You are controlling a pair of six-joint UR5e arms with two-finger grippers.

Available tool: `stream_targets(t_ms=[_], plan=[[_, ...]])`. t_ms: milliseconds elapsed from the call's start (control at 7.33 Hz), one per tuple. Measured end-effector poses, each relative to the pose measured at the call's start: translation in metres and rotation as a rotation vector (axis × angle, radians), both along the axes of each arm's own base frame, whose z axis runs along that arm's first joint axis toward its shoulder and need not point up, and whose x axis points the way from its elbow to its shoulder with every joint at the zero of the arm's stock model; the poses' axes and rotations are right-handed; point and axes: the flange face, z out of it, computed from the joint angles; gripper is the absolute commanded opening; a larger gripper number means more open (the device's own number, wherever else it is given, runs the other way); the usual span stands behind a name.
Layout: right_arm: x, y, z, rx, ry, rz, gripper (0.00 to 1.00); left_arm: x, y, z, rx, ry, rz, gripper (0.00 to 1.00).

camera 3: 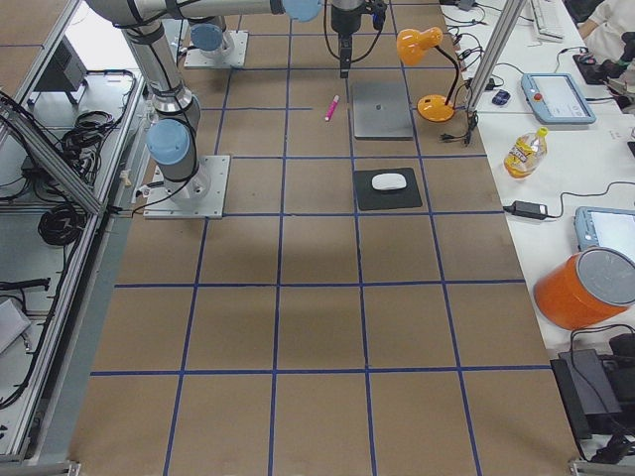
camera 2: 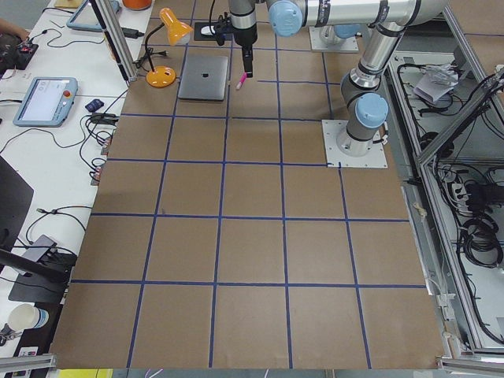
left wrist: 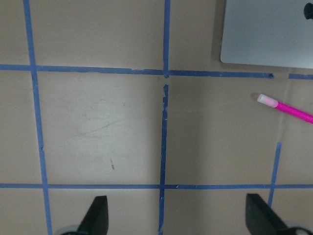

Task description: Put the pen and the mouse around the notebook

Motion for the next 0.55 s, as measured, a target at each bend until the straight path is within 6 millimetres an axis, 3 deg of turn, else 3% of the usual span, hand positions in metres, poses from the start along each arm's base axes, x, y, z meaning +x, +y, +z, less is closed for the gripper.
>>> stream_targets(t_ms=[545], plan=[[0.000,0.000,0.001,-0.002,0.000,0.000,1.00,-0.001,0.016,0.003,-0.002,-0.018,0.005,1.00]])
